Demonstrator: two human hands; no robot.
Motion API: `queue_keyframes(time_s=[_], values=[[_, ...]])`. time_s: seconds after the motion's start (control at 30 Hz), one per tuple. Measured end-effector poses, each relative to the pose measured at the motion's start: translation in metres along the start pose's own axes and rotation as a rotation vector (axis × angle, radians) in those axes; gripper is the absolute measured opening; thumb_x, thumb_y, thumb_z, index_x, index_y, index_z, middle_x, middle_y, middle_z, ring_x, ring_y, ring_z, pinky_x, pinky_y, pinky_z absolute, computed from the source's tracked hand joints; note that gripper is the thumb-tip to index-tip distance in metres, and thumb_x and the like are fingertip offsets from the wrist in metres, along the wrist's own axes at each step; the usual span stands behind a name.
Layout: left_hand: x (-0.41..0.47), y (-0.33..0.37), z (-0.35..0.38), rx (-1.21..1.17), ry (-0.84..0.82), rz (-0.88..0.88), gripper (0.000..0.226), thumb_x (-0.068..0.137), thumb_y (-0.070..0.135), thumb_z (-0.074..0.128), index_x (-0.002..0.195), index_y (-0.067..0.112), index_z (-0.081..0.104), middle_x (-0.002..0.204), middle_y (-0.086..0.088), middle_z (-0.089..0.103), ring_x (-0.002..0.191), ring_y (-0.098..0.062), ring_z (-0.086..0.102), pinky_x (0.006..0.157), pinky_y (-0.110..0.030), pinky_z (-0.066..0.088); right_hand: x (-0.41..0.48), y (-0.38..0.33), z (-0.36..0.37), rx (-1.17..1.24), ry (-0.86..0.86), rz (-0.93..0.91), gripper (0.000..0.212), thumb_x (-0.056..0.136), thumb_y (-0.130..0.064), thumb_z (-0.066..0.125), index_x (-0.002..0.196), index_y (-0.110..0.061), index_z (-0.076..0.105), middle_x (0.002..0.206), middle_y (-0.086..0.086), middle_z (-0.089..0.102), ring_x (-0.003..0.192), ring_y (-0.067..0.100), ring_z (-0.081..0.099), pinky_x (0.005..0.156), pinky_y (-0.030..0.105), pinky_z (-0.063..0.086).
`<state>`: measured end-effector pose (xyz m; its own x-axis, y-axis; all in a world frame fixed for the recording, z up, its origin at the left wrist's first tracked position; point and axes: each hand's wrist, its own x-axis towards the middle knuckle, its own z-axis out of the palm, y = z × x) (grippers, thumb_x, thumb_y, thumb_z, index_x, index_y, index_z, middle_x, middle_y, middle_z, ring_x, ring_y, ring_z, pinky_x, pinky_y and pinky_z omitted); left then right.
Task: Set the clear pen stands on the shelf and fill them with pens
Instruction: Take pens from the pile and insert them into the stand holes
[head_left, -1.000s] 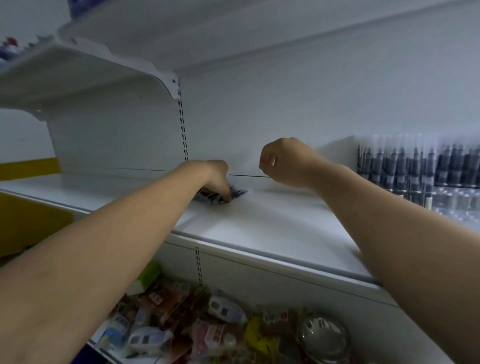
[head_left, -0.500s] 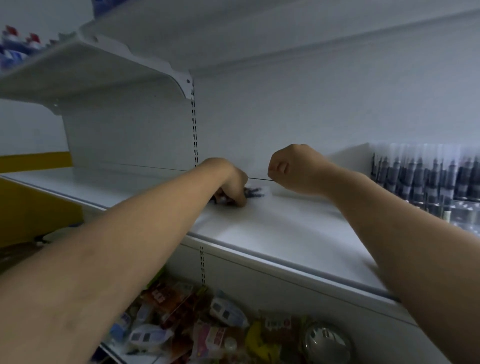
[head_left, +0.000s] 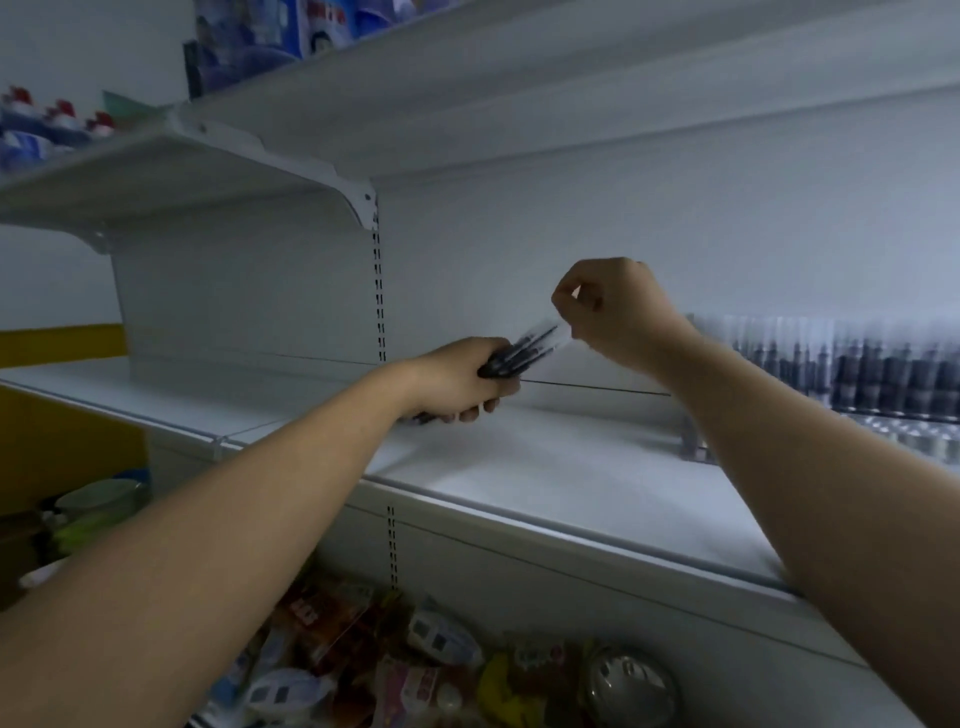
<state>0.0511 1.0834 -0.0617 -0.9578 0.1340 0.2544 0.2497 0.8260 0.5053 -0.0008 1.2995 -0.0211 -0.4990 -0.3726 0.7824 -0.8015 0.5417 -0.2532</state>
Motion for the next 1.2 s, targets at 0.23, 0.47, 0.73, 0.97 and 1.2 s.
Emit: queue_keyframes(time_s=[0.23,0.47,0.73,0.97,1.2], values=[[0.005,0.086,0.028,-0.333,-0.041,0.146,0.008,0.108,0.044,0.058,0.109,0.036,0.059,0.071,0.006,0.046,0.055,-0.01,0.037,0.048,-0.026,0.028,-0.025,0.018,-0.118,0.102,-0.06,0.024,0.016,0.102,-0.034,0.065,0.098,-0.02,0.072,0.067,0.007,0.074,0.049,0.019,0.064,0.052,0.029,0.051],[0.048,0.187,0.078,-0.51,-0.196,0.373,0.018,0.109,0.021,0.058,0.099,0.011,0.049,0.071,0.0,0.051,0.052,-0.012,0.041,0.044,-0.025,0.028,-0.064,0.09,-0.213,0.336,0.05,0.231,0.041,0.079,-0.042,0.083,0.102,-0.009,0.076,0.065,0.012,0.065,0.057,0.026,0.057,0.052,0.035,0.046],[0.086,0.225,0.124,-0.656,-0.253,0.445,0.024,0.109,0.014,0.057,0.126,-0.003,0.058,0.087,-0.01,0.062,0.058,-0.014,0.044,0.042,-0.022,0.028,-0.102,0.144,-0.209,0.799,0.161,0.347,0.032,0.094,-0.037,0.071,0.093,-0.005,0.066,0.074,0.006,0.063,0.065,0.019,0.057,0.065,0.03,0.047],[0.084,0.21,0.139,-0.722,-0.232,0.475,0.029,0.111,0.019,0.053,0.12,-0.008,0.06,0.086,-0.013,0.066,0.058,-0.015,0.048,0.044,-0.022,0.032,-0.116,0.145,-0.189,0.811,-0.046,0.314,0.02,0.089,-0.022,0.074,0.094,-0.004,0.067,0.086,0.015,0.07,0.083,0.026,0.07,0.076,0.031,0.054],[0.077,0.198,0.134,-0.715,-0.171,0.465,0.025,0.109,0.023,0.057,0.114,0.001,0.067,0.084,-0.011,0.075,0.052,-0.014,0.051,0.044,-0.023,0.038,-0.113,0.138,-0.19,0.936,0.329,0.363,0.011,0.105,-0.007,0.059,0.1,0.001,0.066,0.086,0.012,0.07,0.08,0.023,0.071,0.074,0.031,0.054]])
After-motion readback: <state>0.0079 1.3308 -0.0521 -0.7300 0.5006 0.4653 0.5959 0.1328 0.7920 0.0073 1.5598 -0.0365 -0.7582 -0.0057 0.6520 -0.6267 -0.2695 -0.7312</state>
